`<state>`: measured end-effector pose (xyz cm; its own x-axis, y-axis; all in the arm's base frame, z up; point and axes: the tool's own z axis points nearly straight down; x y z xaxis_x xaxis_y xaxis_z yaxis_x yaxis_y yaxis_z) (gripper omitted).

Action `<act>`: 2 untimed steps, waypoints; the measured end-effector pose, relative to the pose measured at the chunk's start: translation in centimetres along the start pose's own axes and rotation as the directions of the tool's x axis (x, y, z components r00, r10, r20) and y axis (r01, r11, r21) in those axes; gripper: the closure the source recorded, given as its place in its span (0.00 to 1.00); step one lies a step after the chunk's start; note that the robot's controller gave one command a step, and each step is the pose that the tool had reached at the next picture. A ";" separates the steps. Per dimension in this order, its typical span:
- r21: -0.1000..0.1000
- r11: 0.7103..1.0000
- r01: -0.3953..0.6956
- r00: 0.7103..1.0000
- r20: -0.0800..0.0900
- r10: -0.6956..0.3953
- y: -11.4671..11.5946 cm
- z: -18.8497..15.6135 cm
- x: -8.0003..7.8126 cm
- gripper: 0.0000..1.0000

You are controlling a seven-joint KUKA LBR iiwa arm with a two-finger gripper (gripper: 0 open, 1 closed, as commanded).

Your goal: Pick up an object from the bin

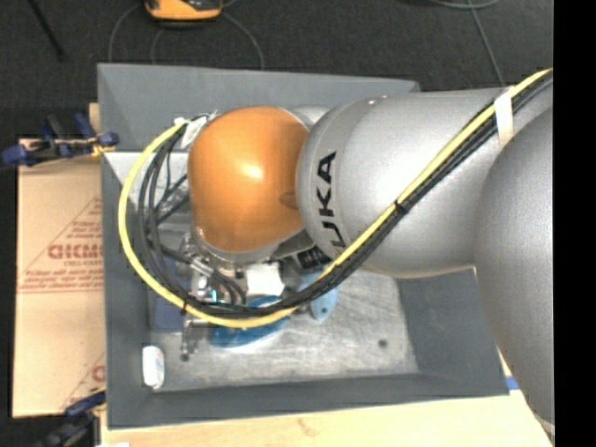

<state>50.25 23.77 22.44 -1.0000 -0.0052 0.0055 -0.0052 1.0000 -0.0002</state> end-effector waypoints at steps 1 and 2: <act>-0.002 1.000 -0.005 1.000 0.007 0.005 -0.1 -0.4 -0.2 0.00; -0.002 0.998 -0.070 0.998 0.006 0.070 -1.0 9.4 0.8 1.00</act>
Offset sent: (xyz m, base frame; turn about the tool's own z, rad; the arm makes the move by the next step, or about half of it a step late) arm -0.0091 -0.0093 -0.0943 0.0695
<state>49.42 22.79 13.02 -0.9979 0.0645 -0.0007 0.0645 0.9979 0.0018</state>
